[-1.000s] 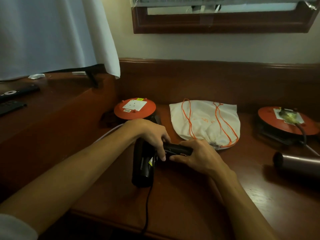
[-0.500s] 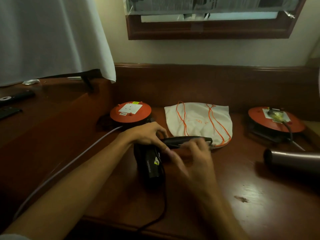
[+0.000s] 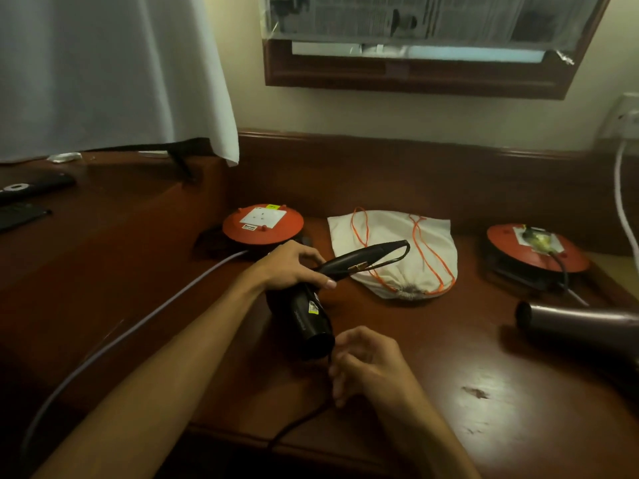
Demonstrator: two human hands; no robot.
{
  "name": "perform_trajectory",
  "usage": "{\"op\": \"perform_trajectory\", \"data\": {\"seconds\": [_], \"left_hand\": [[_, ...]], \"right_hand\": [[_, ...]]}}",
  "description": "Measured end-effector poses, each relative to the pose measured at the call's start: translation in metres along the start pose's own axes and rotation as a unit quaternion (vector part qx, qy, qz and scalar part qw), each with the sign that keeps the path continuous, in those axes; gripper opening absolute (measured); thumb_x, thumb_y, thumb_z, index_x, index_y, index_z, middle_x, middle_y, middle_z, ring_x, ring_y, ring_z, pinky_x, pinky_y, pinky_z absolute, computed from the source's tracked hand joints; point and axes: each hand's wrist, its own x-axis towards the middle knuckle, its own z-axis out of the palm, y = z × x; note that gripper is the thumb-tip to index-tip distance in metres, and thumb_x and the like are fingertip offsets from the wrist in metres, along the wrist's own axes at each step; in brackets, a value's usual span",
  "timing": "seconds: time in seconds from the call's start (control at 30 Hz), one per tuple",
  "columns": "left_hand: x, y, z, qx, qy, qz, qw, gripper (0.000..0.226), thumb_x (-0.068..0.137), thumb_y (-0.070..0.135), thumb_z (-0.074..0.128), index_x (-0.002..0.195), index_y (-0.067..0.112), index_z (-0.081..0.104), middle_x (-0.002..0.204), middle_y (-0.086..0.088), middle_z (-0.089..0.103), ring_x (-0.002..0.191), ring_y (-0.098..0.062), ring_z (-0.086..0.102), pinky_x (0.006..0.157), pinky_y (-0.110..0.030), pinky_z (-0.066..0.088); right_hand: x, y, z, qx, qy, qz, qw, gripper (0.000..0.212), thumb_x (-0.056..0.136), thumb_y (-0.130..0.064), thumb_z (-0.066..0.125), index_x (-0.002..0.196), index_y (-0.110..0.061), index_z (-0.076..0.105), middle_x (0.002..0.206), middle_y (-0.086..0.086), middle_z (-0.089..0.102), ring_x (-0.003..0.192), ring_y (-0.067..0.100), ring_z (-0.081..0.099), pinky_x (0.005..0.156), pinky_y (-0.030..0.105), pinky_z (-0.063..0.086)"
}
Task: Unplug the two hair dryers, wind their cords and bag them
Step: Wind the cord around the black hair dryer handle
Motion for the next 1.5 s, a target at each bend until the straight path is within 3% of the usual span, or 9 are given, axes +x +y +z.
{"op": "perform_trajectory", "data": {"seconds": [0.13,0.27,0.57,0.7,0.8,0.97,1.07,1.3,1.5], "left_hand": [[-0.003,-0.001,0.001,-0.008,0.011,0.005,1.000,0.044,0.064,0.053,0.090,0.099,0.030,0.078,0.105,0.001,0.074,0.097,-0.018,0.072,0.096,-0.050,0.056],[-0.005,-0.001,0.002,-0.009,0.017,0.014,1.000,0.043,0.065,0.052,0.090,0.099,0.028,0.078,0.101,0.002,0.076,0.093,-0.016,0.074,0.094,-0.047,0.058],[-0.026,-0.002,-0.005,-0.105,0.007,0.020,0.994,0.035,0.075,0.026,0.091,0.108,0.019,0.081,0.098,-0.004,0.080,0.094,-0.023,0.077,0.094,-0.043,0.058],[-0.041,0.002,0.000,-0.133,-0.042,0.041,0.989,0.038,0.077,0.013,0.088,0.114,0.015,0.080,0.110,-0.007,0.079,0.106,-0.027,0.074,0.100,-0.045,0.056],[-0.056,0.009,0.009,-0.114,-0.059,0.075,0.989,0.038,0.079,0.005,0.085,0.115,0.016,0.079,0.095,0.012,0.079,0.093,-0.005,0.072,0.083,-0.021,0.053],[-0.071,0.027,0.026,0.083,-0.113,0.096,0.985,0.045,0.077,0.037,0.088,0.121,0.034,0.076,0.088,0.019,0.064,0.095,0.006,0.055,0.079,-0.019,0.044],[-0.070,0.037,0.033,0.136,-0.116,0.087,0.980,0.064,0.075,0.041,0.089,0.134,0.031,0.067,0.100,0.022,0.068,0.098,0.016,0.059,0.084,-0.011,0.047],[-0.054,0.038,0.037,0.168,-0.108,0.055,0.978,0.082,0.068,0.050,0.090,0.140,0.038,0.053,0.113,0.013,0.075,0.111,-0.005,0.063,0.105,-0.043,0.049],[-0.053,0.031,0.032,0.161,-0.069,0.067,0.982,0.054,0.069,0.055,0.085,0.118,0.038,0.071,0.111,0.021,0.072,0.106,0.004,0.064,0.099,-0.041,0.054]], "right_hand": [[0.003,0.006,-0.005,-0.099,0.026,-0.026,0.994,0.004,0.093,-0.015,0.070,0.096,-0.012,0.069,0.074,0.007,0.069,0.061,0.016,0.062,0.062,0.033,0.052],[0.007,0.008,-0.003,-0.075,0.002,-0.023,0.997,0.029,0.092,-0.013,0.072,0.115,-0.022,0.057,0.089,0.008,0.074,0.071,0.015,0.069,0.060,0.027,0.052],[0.021,0.001,-0.049,0.125,-0.034,0.059,0.990,0.016,0.096,-0.011,0.061,0.101,0.002,0.069,0.064,0.004,0.044,0.051,0.014,0.039,0.046,0.026,0.031],[0.036,-0.006,-0.066,-0.020,-0.040,0.053,0.998,0.023,0.096,-0.019,0.063,0.090,0.003,0.067,0.053,-0.001,0.039,0.040,0.012,0.030,0.045,0.031,0.046],[0.050,-0.014,-0.079,-0.082,-0.023,0.044,0.995,0.017,0.094,-0.016,0.068,0.084,-0.003,0.069,0.053,0.002,0.037,0.041,0.014,0.031,0.041,0.028,0.041],[0.076,-0.042,-0.104,-0.251,-0.068,0.019,0.966,0.039,0.076,-0.035,0.083,0.078,0.003,0.072,0.069,0.021,0.063,0.058,0.023,0.057,0.051,0.026,0.044],[0.086,-0.051,-0.113,-0.270,-0.100,0.039,0.957,0.038,0.074,-0.034,0.086,0.073,-0.001,0.067,0.059,0.007,0.052,0.052,0.018,0.046,0.046,0.024,0.038],[0.084,-0.077,-0.148,-0.102,-0.278,0.137,0.945,0.024,0.086,-0.018,0.073,0.088,-0.001,0.056,0.074,0.015,0.020,0.062,0.025,0.017,0.055,0.028,0.025],[0.076,-0.040,-0.161,-0.068,-0.119,0.127,0.982,0.028,0.086,-0.025,0.074,0.100,-0.001,0.075,0.101,0.020,0.045,0.076,0.032,0.042,0.059,0.028,0.043]]}}
